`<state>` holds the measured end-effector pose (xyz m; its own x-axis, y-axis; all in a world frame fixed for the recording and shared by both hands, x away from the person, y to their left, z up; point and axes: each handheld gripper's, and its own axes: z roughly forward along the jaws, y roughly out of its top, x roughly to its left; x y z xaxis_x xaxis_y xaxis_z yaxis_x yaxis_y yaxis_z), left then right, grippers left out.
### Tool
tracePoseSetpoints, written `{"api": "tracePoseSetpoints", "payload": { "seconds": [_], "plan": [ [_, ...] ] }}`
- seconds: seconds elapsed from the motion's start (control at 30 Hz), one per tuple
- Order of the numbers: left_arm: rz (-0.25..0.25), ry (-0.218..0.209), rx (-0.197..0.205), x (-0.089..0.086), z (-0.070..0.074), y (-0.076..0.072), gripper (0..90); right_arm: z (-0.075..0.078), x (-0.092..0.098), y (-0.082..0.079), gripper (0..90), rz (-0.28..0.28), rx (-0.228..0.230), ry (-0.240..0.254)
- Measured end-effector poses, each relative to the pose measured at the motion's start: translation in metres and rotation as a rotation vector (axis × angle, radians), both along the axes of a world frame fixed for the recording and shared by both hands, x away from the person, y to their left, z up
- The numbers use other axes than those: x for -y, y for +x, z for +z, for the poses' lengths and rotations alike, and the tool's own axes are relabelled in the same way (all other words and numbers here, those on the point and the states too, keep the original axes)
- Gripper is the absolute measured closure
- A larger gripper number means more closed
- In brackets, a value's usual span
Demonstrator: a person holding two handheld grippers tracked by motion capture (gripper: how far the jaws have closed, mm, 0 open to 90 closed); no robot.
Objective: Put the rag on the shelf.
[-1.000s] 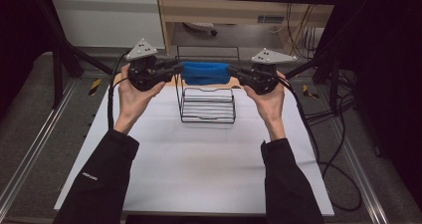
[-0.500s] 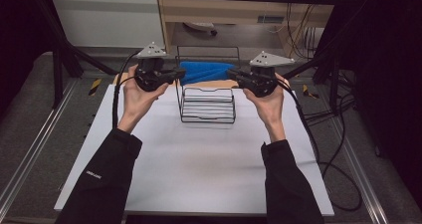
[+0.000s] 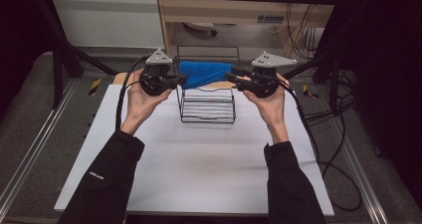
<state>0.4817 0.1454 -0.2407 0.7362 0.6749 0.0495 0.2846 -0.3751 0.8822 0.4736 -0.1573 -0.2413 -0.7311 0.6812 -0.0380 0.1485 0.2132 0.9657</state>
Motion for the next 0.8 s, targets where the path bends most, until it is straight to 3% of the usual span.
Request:
{"api": "tracePoseSetpoints", "payload": {
  "seconds": [0.07, 0.27, 0.5, 0.63, 0.8],
  "plan": [
    [0.000, 0.007, -0.002, 0.000, -0.002, 0.001, 90.0, 0.003, 0.000, 0.000, 60.5, 0.000, 0.003, 0.013],
    [0.003, 0.022, -0.005, 0.001, -0.007, 0.002, 90.0, 0.009, -0.002, -0.001, 59.6, 0.012, 0.014, 0.035],
    [-0.002, 0.024, -0.003, 0.002, -0.014, 0.003, 90.0, -0.001, -0.005, -0.002, 88.6, 0.027, -0.058, 0.013],
    [0.001, 0.026, -0.001, 0.001, -0.018, 0.003, 90.0, -0.017, -0.004, 0.000, 90.0, 0.017, -0.111, -0.007],
    [0.002, 0.028, -0.003, 0.002, -0.023, 0.005, 90.0, -0.033, -0.002, 0.004, 90.0, -0.021, -0.119, -0.024]
  ]
}}
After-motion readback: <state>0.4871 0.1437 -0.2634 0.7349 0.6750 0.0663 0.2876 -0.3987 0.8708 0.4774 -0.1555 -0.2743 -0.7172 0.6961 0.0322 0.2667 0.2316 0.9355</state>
